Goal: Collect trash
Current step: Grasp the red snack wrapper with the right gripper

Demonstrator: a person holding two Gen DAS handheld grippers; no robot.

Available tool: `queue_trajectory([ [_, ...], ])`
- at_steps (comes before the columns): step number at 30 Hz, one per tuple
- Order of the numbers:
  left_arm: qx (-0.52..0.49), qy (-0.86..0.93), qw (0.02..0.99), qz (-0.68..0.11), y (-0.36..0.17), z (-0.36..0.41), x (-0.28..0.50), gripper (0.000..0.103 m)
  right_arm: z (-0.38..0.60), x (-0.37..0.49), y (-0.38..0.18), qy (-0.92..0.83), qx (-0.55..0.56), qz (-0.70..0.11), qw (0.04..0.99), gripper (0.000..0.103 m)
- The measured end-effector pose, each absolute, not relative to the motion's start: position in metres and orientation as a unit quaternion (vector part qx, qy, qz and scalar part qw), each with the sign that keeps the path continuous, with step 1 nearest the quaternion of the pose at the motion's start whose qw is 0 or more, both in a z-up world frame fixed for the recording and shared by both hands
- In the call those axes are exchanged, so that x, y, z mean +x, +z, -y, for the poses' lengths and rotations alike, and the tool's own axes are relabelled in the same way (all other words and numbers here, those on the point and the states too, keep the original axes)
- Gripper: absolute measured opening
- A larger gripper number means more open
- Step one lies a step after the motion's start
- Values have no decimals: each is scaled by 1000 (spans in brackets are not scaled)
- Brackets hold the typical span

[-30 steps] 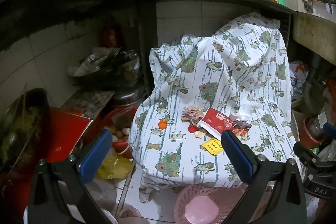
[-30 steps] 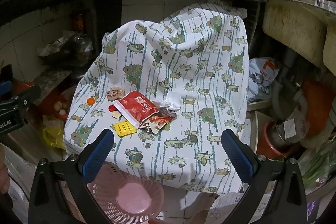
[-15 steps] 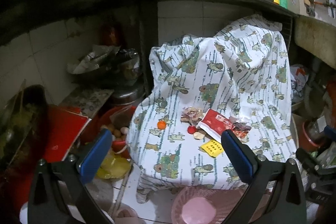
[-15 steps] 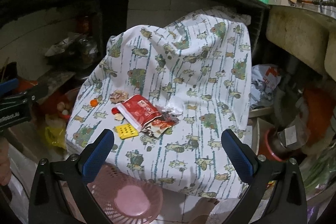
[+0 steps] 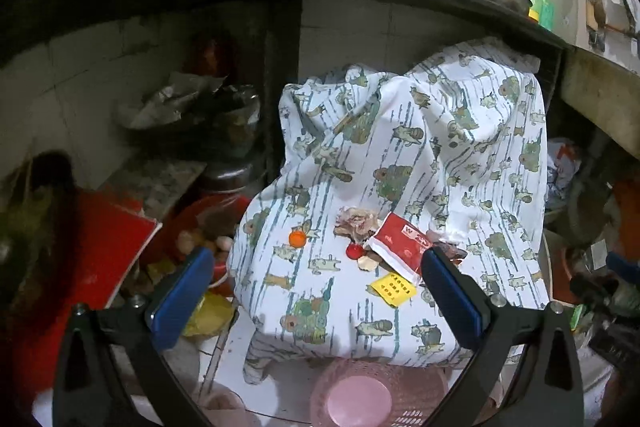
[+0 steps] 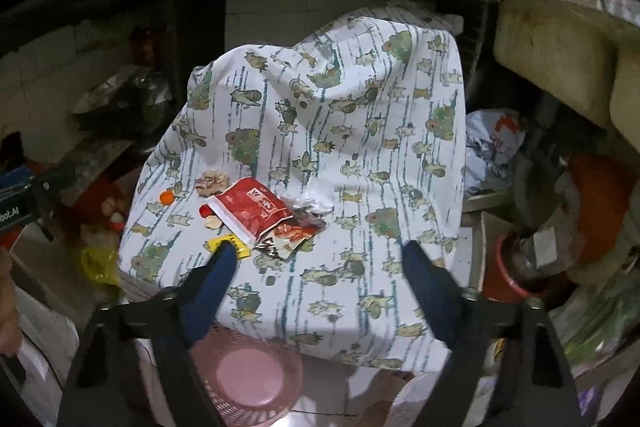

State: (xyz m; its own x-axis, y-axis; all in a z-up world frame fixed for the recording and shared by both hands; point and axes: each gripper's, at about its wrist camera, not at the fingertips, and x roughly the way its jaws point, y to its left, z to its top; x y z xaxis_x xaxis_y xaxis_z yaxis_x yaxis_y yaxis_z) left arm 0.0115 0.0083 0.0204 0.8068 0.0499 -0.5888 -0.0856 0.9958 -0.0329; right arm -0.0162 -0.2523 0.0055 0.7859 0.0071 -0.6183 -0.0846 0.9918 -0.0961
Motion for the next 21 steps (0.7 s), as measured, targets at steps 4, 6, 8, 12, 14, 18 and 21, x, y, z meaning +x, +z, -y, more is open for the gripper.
queue_trajectory([
  [4,18,57,952,-299,38,1,36,103,260,12,31,20,-45,-328,943,62],
  [6,40,50,951,-302,44,6,52,103,262,36,41,22,-38,-335,941,49],
  [8,54,27,950,-308,47,12,71,102,261,58,43,25,-45,-336,940,41],
  [12,31,-9,935,-352,34,15,114,89,260,111,25,32,-57,-364,929,28],
  [14,6,-33,923,-383,20,15,134,75,265,135,12,47,-30,-390,919,27],
  [18,-61,-95,881,-459,-23,12,170,49,277,169,-19,49,9,-417,907,27],
  [21,-77,-117,855,-499,-47,23,196,49,284,189,-40,29,33,-445,894,27],
])
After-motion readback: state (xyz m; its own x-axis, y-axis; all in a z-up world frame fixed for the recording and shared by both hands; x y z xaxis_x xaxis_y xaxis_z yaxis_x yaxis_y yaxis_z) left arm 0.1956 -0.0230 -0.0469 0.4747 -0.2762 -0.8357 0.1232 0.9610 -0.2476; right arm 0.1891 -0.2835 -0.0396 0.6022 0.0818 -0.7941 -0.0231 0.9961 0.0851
